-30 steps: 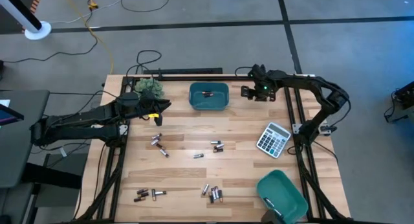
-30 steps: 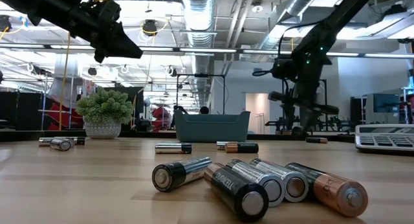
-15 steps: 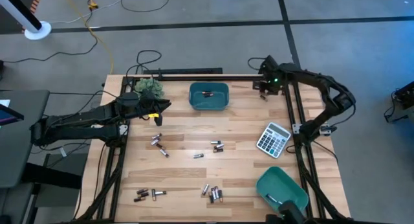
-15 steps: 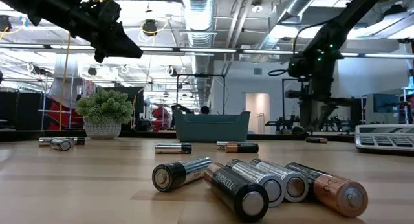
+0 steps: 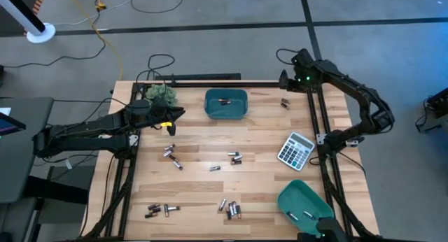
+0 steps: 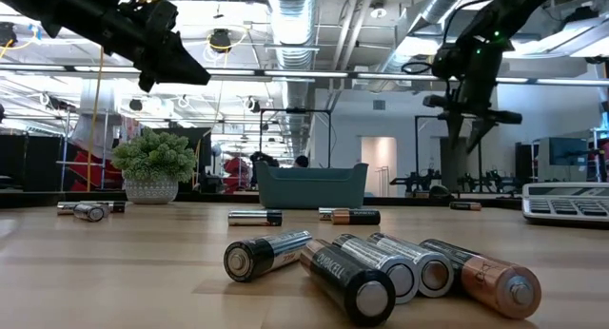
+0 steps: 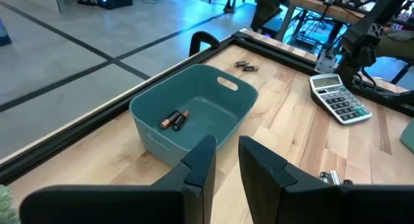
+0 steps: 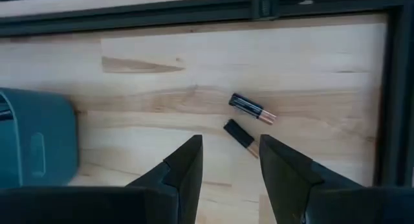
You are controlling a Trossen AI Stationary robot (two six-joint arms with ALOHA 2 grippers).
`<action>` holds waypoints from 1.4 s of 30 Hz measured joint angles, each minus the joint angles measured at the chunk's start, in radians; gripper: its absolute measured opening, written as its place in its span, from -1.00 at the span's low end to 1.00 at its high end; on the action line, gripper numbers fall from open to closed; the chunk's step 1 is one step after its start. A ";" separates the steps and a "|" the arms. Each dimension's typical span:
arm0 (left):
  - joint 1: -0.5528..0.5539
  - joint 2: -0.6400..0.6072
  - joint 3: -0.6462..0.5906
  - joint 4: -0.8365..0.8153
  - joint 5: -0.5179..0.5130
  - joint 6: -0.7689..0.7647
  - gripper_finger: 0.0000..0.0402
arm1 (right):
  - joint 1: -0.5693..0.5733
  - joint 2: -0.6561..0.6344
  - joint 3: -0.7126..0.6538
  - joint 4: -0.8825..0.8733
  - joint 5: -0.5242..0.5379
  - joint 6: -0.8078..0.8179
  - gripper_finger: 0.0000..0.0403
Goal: Sort batteries
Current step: Put the black battery into the blue bin
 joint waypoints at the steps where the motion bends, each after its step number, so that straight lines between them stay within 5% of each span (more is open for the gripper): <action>1: 0.000 0.000 0.000 0.002 0.000 0.002 -0.69 | -0.008 0.000 0.002 -0.008 0.000 0.001 -0.17; 12: 0.000 0.000 0.000 0.000 -0.005 -0.002 -0.69 | 0.053 0.010 -0.039 -0.126 -0.004 -0.074 -0.23; 24: 0.000 0.000 0.000 0.000 -0.008 0.000 -0.69 | 0.156 0.022 -0.002 0.155 -0.007 -0.171 -0.23; 35: 0.000 0.000 0.000 0.002 -0.008 -0.019 -0.69 | 0.086 0.358 0.418 -0.293 -0.003 -0.391 -0.23; 42: 0.000 0.000 0.000 0.002 -0.008 -0.040 -0.69 | 0.056 0.579 0.525 -0.465 0.036 -0.553 -0.23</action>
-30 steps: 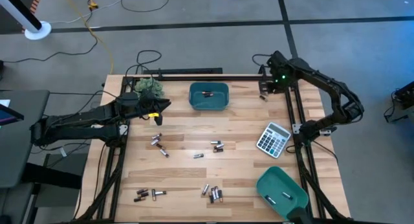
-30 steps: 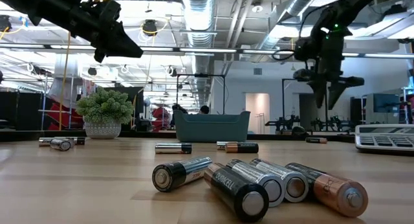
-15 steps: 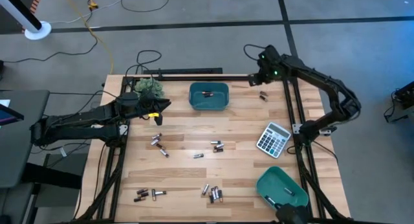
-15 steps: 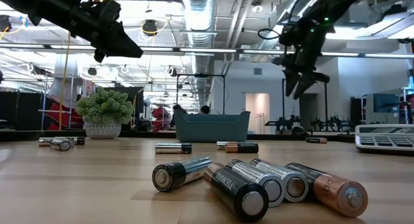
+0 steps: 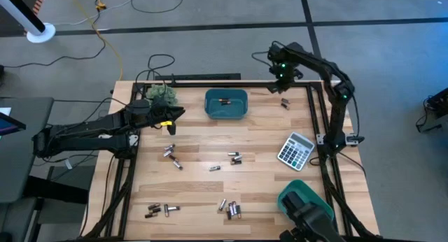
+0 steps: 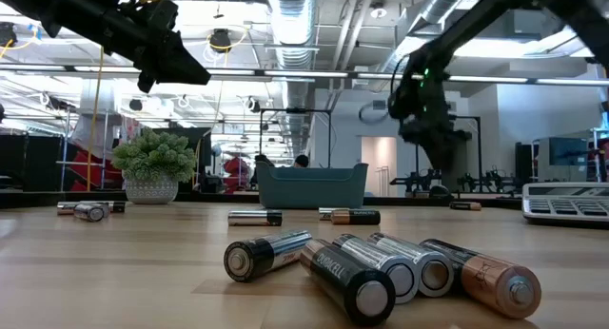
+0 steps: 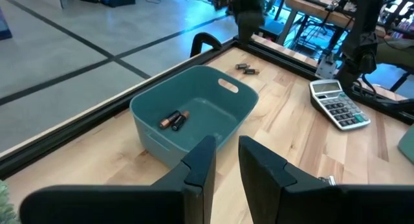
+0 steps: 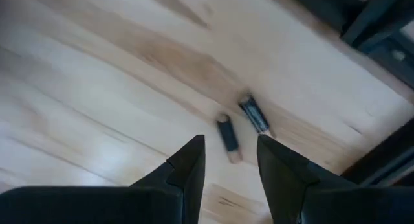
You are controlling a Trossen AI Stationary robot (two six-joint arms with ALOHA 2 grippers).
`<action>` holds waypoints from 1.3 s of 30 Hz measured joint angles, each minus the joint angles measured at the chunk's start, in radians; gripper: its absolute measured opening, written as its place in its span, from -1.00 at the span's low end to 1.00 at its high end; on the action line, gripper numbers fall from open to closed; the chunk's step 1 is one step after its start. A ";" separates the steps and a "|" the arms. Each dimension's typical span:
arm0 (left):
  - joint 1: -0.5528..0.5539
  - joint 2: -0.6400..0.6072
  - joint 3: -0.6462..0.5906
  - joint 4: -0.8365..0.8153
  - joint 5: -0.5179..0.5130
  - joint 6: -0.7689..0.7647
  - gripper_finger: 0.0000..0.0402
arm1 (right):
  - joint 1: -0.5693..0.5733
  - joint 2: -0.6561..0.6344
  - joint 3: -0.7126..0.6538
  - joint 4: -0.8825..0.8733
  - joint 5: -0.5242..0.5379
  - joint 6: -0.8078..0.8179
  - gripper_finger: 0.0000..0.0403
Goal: Sort batteries
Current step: Put the black battery into the blue bin
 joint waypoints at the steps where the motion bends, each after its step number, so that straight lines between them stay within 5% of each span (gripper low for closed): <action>1: 0.000 0.000 0.000 0.000 0.000 -0.003 -0.69 | -0.001 0.024 0.005 -0.021 0.030 -0.020 -0.23; 5: 0.000 0.000 0.000 -0.001 0.000 -0.008 -0.69 | -0.008 0.094 0.008 -0.084 0.134 -0.070 -0.23; 30: 0.000 0.000 0.000 -0.002 -0.035 -0.055 -0.69 | 0.019 0.272 0.032 -0.098 0.162 -0.170 -0.25; 39: 0.000 0.000 0.000 -0.002 -0.034 -0.067 -0.69 | 0.031 0.274 0.040 -0.091 0.162 -0.174 -0.66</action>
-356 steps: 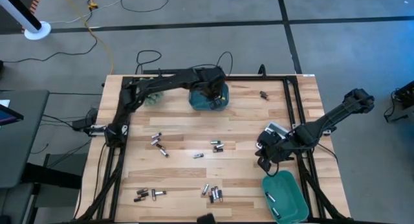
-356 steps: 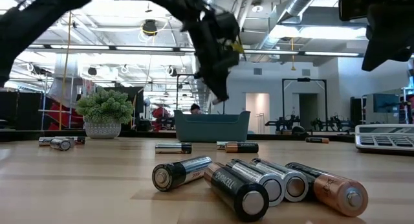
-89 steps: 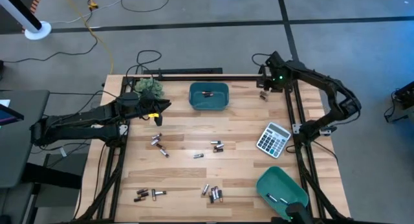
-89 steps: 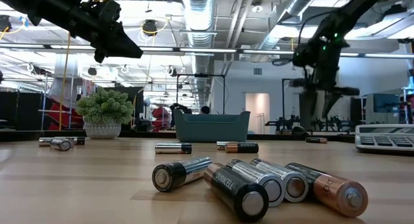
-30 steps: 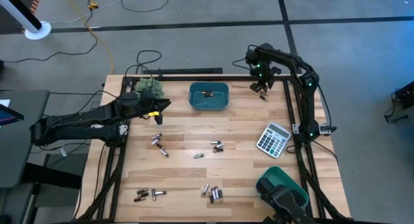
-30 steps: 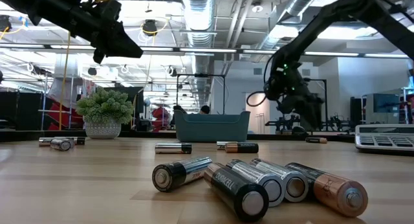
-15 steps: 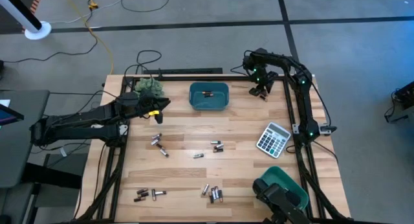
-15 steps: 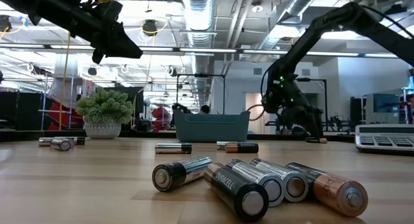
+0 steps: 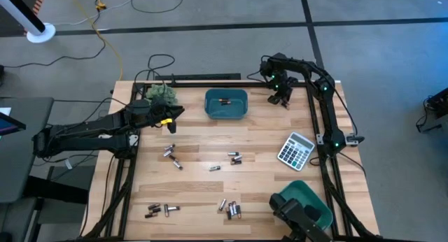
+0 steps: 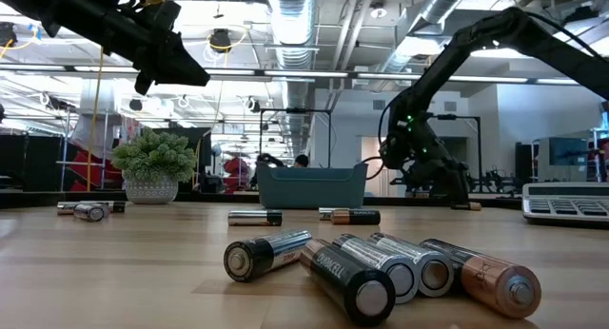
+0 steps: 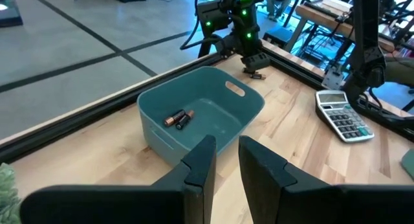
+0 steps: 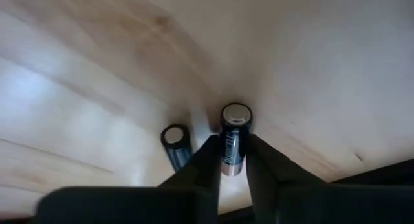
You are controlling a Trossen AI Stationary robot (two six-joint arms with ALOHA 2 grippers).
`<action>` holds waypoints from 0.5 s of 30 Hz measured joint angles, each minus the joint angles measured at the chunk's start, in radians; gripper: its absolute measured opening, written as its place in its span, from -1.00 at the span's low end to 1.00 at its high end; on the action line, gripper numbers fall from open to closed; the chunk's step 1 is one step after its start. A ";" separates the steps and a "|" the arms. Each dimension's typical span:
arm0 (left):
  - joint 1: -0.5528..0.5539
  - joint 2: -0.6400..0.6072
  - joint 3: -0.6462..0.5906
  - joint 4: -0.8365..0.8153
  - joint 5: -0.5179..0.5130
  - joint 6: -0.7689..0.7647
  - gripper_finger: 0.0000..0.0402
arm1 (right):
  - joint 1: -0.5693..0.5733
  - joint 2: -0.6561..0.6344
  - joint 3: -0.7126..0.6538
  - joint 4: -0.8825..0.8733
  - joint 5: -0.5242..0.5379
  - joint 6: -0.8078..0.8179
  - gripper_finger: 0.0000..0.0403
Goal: Sort batteries
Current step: Put the black battery into the blue bin
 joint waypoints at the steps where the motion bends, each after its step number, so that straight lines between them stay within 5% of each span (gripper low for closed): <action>1: 0.000 0.000 0.000 0.000 0.000 -0.003 -0.69 | 0.002 0.000 0.001 -0.002 0.000 -0.004 -0.72; 15: 0.000 0.000 0.000 0.001 0.003 -0.007 -0.69 | 0.005 -0.013 0.000 -0.070 0.000 0.011 -0.96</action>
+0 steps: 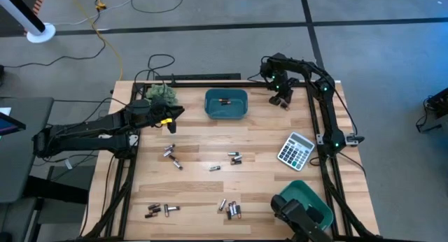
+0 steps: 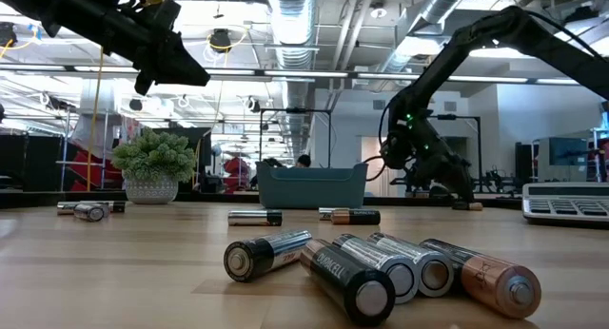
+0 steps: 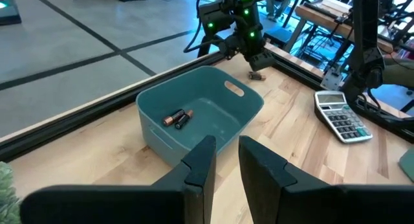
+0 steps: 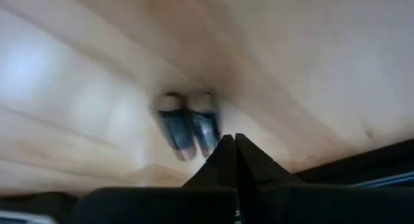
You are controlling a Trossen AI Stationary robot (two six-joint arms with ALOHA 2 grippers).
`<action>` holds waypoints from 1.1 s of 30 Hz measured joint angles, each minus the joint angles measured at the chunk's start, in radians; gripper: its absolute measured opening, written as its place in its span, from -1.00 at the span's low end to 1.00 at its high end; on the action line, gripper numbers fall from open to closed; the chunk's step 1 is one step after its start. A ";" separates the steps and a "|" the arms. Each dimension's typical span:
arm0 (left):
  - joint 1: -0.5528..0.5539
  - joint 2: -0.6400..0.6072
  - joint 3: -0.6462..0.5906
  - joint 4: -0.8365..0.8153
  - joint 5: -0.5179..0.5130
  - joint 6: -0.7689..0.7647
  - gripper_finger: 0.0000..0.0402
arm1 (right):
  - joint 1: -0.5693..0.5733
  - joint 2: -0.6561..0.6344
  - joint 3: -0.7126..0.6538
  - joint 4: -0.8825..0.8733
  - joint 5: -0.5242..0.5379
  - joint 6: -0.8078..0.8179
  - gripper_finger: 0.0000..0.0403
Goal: Sort batteries
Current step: Put the black battery into the blue bin
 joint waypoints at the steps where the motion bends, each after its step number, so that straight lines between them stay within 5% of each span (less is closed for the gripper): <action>1: 0.000 0.000 0.000 -0.001 0.001 0.000 -0.69 | 0.000 -0.012 -0.001 -0.002 0.000 0.008 -0.96; 13: 0.000 0.000 0.000 0.000 0.004 0.016 -0.69 | 0.005 -0.137 0.001 0.043 0.001 0.044 -0.86; 27: 0.000 0.000 0.000 -0.002 0.028 -0.002 -0.69 | 0.019 -0.136 0.001 0.223 0.001 -0.053 0.03; 33: -0.001 0.000 0.000 -0.001 0.028 -0.011 -0.69 | -0.003 -0.104 0.002 0.217 0.005 -0.073 0.13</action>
